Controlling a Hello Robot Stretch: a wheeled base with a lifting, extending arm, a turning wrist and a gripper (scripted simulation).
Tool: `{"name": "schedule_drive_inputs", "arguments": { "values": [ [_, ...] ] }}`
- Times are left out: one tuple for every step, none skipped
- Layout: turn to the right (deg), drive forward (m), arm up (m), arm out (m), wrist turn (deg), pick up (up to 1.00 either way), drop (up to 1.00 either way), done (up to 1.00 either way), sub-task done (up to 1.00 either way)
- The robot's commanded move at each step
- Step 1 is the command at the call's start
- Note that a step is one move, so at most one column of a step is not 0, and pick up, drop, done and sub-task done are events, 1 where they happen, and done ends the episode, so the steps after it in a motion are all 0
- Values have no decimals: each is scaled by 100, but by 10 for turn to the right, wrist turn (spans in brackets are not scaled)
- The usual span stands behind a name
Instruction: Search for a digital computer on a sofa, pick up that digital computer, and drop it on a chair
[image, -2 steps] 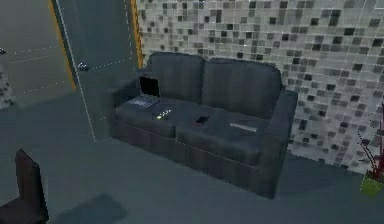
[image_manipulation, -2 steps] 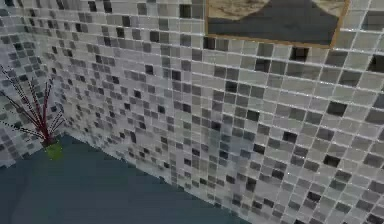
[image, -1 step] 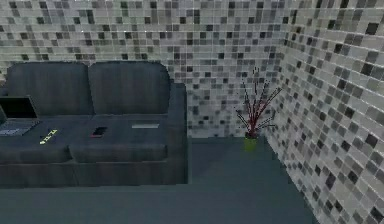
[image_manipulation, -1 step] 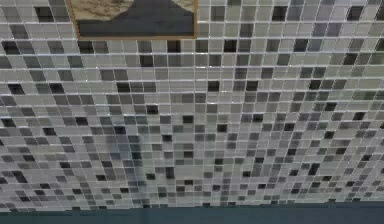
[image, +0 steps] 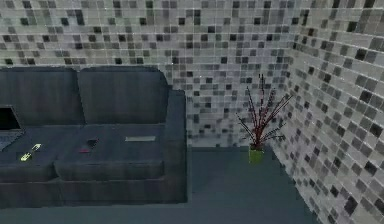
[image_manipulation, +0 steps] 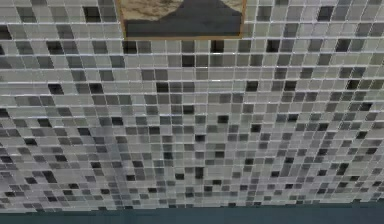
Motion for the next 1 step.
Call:
{"name": "schedule_drive_inputs", "arguments": {
  "values": [
    [90, 0, 0, 0, 0, 0, 0, 0, 0]
  ]
}}
